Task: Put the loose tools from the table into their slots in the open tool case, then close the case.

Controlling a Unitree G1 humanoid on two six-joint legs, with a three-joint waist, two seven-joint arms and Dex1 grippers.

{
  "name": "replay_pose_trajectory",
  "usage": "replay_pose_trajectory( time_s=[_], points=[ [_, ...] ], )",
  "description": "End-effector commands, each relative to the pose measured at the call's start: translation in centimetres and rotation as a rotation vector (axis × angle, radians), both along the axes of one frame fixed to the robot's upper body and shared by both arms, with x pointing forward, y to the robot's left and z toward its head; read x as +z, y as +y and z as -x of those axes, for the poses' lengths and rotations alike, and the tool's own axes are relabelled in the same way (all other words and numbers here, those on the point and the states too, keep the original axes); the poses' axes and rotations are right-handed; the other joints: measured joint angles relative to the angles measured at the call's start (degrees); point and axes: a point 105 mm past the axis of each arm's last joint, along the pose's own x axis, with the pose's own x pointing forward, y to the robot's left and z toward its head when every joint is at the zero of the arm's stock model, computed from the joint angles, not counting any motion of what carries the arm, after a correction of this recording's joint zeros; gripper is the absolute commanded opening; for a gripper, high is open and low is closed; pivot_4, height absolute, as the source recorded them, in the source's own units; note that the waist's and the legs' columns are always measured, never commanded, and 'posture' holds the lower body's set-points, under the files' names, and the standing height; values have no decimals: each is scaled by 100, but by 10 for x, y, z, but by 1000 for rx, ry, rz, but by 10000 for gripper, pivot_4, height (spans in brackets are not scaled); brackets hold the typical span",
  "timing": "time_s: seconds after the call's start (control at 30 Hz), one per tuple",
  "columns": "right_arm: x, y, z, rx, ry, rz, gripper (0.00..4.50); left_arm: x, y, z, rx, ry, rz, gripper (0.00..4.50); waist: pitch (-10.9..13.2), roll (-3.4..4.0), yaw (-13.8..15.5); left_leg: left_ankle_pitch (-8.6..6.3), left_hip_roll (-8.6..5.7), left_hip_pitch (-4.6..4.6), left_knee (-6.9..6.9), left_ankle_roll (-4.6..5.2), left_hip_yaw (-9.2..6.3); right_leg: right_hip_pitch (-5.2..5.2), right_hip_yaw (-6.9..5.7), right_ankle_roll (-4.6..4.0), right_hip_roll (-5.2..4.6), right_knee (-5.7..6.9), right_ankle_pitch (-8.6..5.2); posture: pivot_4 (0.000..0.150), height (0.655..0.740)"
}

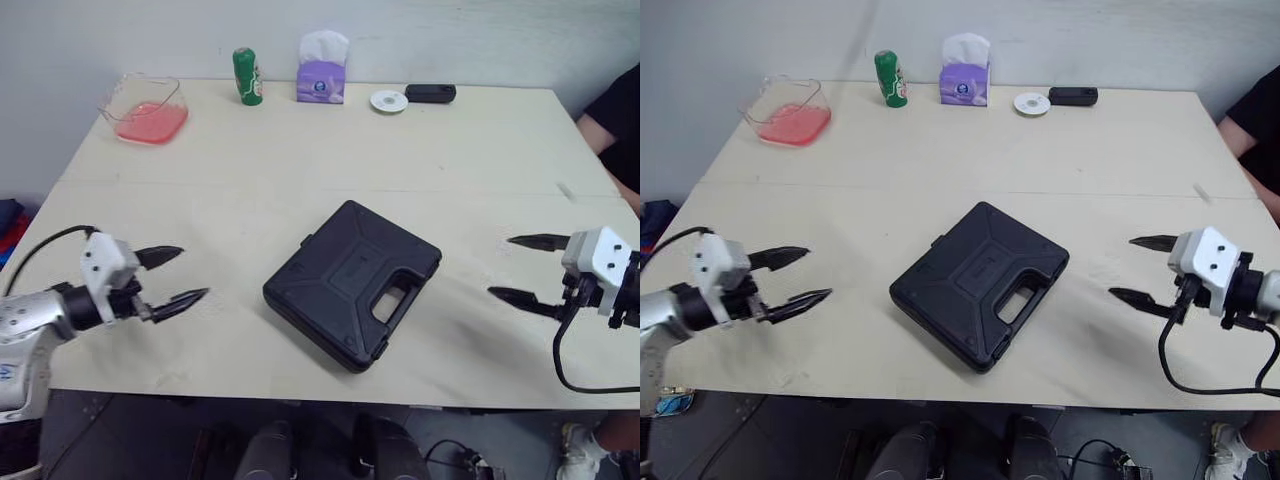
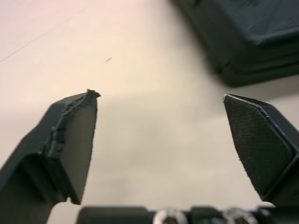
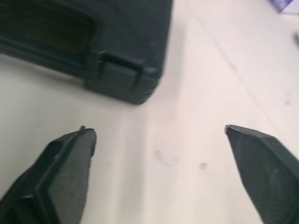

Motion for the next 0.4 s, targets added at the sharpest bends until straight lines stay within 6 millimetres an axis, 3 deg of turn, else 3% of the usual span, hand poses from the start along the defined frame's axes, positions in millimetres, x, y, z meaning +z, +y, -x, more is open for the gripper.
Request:
replay_pose_trajectory(
  time_s=[0.03,0.17,0.33,0.4],
  points=[
    [16,-20,0,-49,-58,71,45000,-1,20,6,57,-6,-78,44301,3,4,-16,0,0,-1,0,0,2,-1,-1,-1,1,2,-1,1500,7400],
    [27,-32,-6,-92,-127,64,45000,-5,35,6,112,-33,-140,44301,6,10,-39,-1,3,-8,-2,0,8,-5,-2,-1,9,6,-1,1500,7400],
    [21,-19,-13,-79,-189,30,45000,-4,36,0,171,-85,-80,44301,6,9,-38,-1,8,-7,-4,-3,9,-5,-3,-1,13,9,-1,1500,7400],
    [18,-17,-16,-98,-201,3,45000,7,35,-3,178,-137,-18,44301,6,8,-37,0,8,-7,-2,-3,10,-5,-1,0,13,12,0,1500,7400]
  ],
)
